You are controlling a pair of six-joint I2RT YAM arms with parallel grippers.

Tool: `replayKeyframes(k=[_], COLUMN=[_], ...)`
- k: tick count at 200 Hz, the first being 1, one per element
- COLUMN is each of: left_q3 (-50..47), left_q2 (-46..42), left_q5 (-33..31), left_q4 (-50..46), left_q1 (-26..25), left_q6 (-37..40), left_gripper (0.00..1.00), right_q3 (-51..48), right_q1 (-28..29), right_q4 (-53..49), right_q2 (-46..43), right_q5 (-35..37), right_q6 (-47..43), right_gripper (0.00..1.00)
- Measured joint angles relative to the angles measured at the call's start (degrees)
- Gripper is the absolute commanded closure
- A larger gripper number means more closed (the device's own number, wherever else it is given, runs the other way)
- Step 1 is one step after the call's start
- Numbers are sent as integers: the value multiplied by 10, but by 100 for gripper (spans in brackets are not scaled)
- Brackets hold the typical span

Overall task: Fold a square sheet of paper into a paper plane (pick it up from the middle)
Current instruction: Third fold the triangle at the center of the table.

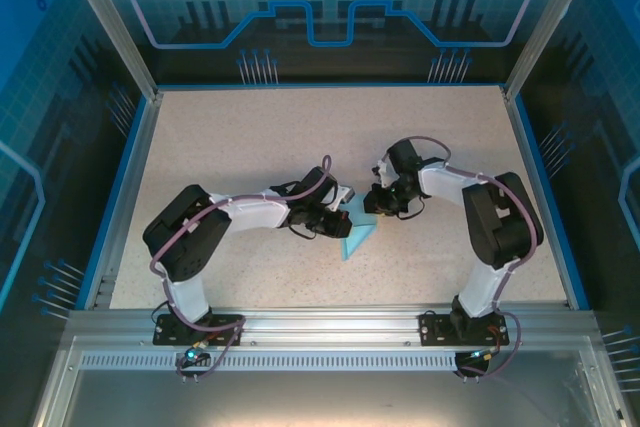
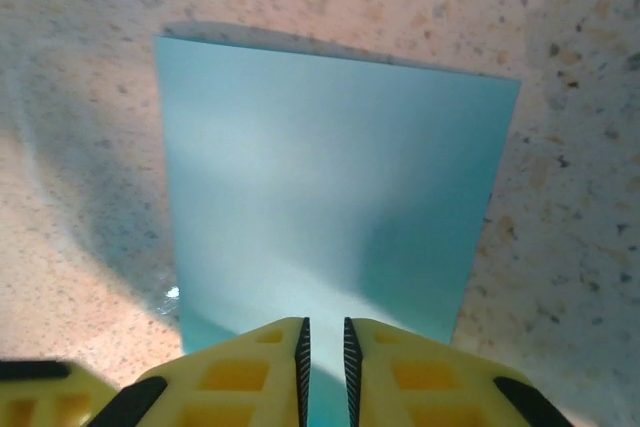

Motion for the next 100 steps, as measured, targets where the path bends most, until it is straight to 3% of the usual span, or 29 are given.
replayKeyframes(k=[49,100], left_q3=[0,6], left_q2=[8,11], left_q5=[0,0], left_q4=[-3,-8], left_q1=[3,7], left_q6=[7,15], left_gripper=[93,92], right_q3=[-23,-72], right_q1=[0,8], right_q4=[-1,9], right_q2=[-95,-108], right_q5=[17,15], right_q6=[13,35], right_gripper=[80,84])
